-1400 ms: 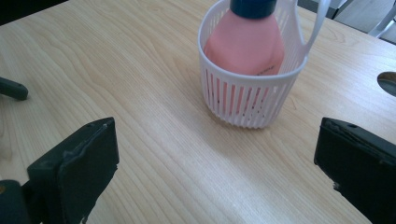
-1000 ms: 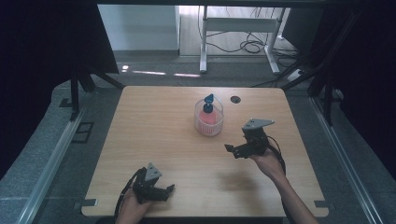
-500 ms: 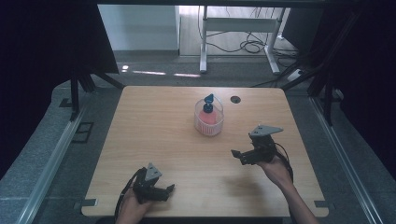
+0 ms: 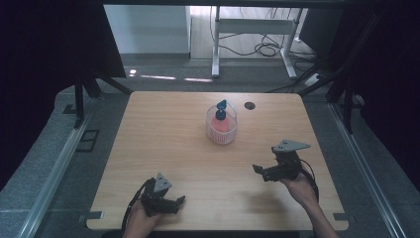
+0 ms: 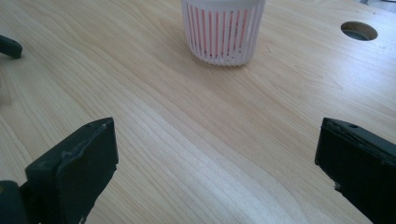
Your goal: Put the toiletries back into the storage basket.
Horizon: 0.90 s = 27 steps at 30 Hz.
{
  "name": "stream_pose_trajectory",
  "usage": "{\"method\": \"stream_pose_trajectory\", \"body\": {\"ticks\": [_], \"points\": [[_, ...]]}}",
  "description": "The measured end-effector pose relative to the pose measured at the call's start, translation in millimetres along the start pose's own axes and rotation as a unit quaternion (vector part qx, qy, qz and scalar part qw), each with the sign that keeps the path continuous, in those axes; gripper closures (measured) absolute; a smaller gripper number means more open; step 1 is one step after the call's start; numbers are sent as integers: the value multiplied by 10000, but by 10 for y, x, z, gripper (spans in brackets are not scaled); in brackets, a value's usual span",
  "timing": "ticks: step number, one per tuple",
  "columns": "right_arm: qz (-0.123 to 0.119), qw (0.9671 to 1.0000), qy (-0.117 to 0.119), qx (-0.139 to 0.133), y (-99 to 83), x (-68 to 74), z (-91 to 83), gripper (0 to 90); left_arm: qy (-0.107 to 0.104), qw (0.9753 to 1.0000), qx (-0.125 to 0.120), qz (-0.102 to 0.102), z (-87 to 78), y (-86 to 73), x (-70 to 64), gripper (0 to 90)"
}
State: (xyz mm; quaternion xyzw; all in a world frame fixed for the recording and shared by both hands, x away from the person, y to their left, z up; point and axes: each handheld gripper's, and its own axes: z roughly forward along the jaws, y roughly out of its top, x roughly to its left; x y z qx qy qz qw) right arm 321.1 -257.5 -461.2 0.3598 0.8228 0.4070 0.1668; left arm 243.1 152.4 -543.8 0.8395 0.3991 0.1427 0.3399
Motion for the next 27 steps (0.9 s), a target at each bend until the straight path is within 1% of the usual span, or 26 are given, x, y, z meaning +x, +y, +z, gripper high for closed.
{"method": "stream_pose_trajectory", "body": {"ticks": [1, 10, 23, 27], "points": [[-17, 10000, -17, -4, -18, -5, -7, 0, -3, 10000, -5, 2, 1, -1, 1, 104], [94, 9999, -82, -10, -186, -30, -72, 0, -1, 10000, -7, 13, 1, 0, 2, 103], [224, 9995, -244, 17, -411, -81, -159, 0, 7, 10000, -14, 0, 3, 1, -1, 104], [264, 9991, -324, 35, -485, -104, -178, 0, 6, 10000, -8, 6, 2, 1, 0, 104]]}}
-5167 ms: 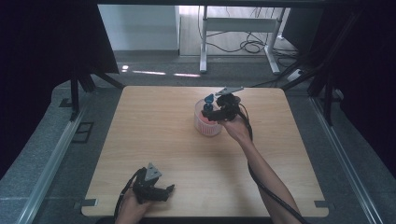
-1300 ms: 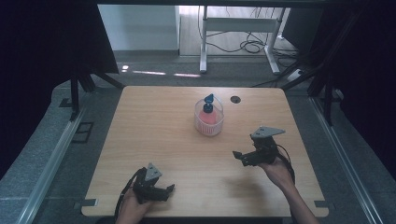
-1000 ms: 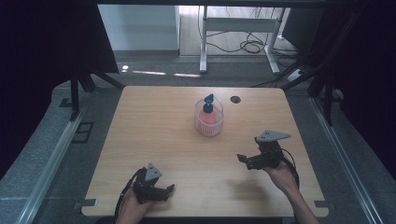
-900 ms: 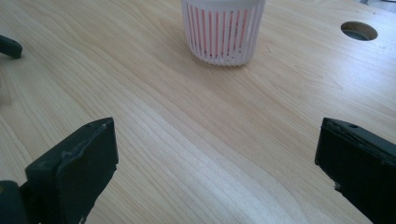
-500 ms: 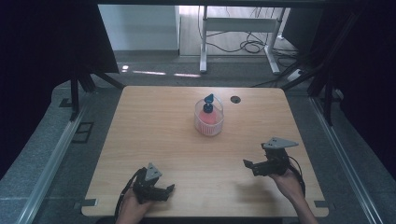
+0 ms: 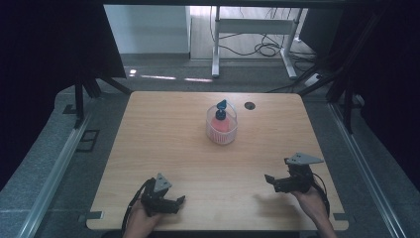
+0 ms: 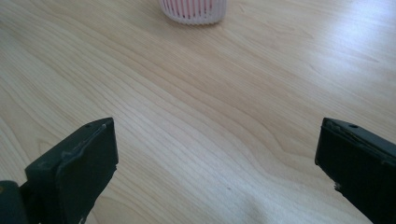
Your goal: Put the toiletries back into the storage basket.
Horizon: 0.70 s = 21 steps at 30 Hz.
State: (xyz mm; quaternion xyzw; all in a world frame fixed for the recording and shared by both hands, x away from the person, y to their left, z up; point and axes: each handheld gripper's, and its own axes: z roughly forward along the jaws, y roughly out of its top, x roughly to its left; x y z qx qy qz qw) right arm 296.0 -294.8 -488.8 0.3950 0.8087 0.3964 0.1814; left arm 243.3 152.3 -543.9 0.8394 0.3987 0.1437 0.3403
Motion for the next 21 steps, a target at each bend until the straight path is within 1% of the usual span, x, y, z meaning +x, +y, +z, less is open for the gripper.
{"method": "stream_pose_trajectory", "body": {"ticks": [11, 21], "points": [[133, 9998, -104, 104, -182, -47, -12, 0, 3, 10000, 1, -2, 0, 0, 0, 104], [66, 9994, -159, 292, -323, -19, 61, 0, 7, 10000, 0, -5, 0, 0, -2, 104]]}}
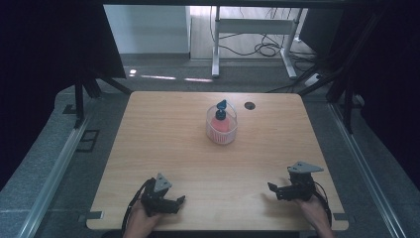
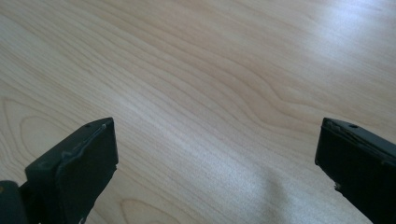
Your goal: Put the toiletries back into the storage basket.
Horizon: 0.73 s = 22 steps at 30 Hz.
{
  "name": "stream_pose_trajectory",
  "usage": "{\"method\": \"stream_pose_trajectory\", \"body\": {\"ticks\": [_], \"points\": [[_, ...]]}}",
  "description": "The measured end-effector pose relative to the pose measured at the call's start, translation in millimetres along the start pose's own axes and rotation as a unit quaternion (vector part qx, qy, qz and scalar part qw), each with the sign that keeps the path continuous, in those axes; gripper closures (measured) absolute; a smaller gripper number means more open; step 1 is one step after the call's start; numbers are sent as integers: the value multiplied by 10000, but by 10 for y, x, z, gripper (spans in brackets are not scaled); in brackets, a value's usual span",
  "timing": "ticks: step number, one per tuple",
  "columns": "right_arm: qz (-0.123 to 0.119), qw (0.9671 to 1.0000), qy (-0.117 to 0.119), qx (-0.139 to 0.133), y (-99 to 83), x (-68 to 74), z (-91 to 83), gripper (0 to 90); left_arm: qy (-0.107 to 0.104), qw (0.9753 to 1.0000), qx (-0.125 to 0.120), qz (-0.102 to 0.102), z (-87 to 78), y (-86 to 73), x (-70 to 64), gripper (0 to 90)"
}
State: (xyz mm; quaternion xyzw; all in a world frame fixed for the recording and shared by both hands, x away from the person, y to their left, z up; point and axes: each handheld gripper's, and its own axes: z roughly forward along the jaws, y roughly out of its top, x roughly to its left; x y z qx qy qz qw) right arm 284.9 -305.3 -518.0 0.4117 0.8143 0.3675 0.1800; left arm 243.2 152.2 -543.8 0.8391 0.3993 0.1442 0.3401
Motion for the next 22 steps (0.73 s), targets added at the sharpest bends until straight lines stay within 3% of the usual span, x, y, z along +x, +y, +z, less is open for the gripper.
{"method": "stream_pose_trajectory", "body": {"ticks": [15, 22], "points": [[-127, 9995, -94, 272, -184, 24, 160, 0, 5, 10000, -3, -12, 0, 0, -3, 104], [-28, 9995, -18, 320, -183, 10, 170, 0, 7, 10000, 7, -15, 0, 0, -6, 104]]}}
